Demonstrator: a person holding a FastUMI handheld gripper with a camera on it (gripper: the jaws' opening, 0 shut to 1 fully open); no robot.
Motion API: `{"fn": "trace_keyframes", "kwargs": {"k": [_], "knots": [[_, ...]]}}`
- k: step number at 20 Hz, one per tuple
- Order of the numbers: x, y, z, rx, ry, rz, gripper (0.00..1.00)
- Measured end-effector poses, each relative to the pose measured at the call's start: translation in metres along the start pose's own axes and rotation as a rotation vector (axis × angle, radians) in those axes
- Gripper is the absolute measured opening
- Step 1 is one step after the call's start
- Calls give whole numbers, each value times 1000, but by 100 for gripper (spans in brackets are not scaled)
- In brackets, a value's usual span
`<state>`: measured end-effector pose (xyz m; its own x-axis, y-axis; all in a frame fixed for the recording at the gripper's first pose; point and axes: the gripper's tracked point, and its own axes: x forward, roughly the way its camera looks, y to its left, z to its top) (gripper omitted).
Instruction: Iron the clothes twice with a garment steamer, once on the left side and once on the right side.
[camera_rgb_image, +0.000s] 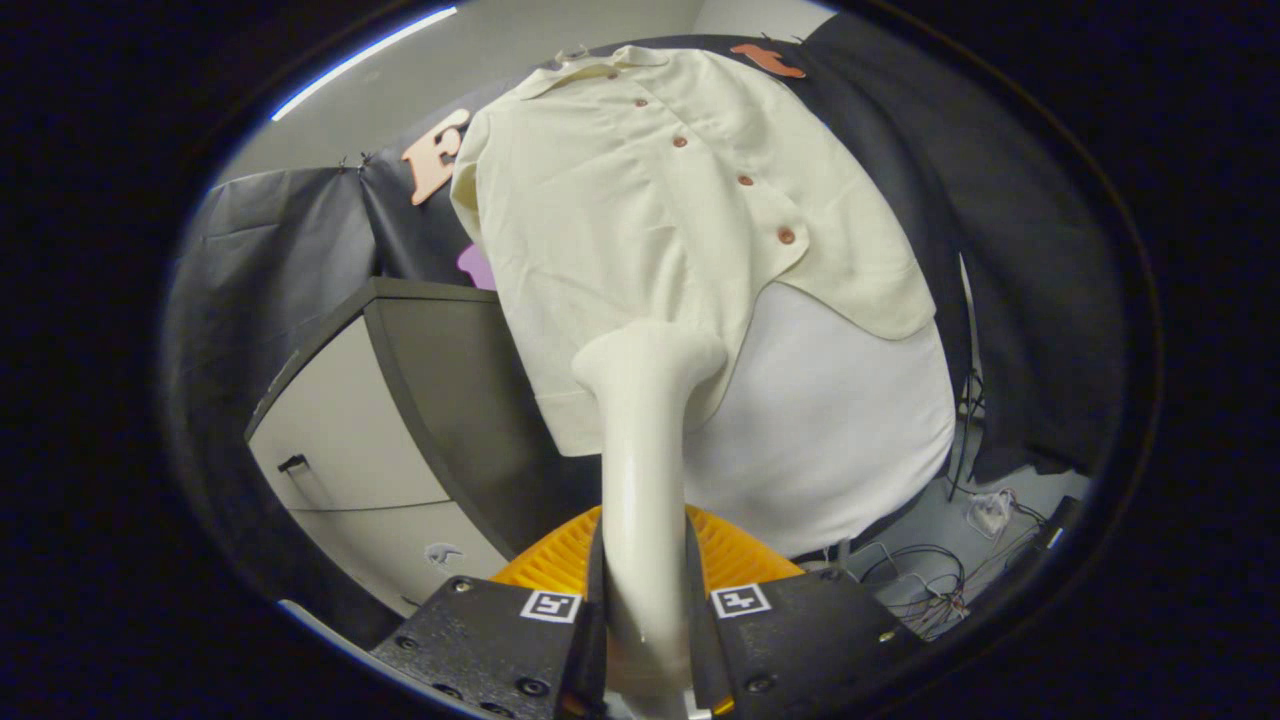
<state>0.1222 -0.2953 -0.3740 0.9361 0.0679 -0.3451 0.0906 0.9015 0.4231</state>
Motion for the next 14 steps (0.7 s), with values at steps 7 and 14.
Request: {"fn": "trace_keyframes", "kwargs": {"k": [7,14], "knots": [[-35,2,42,22,-57,7,33],[-69,-5,169,-83,-205,-36,32]]}}
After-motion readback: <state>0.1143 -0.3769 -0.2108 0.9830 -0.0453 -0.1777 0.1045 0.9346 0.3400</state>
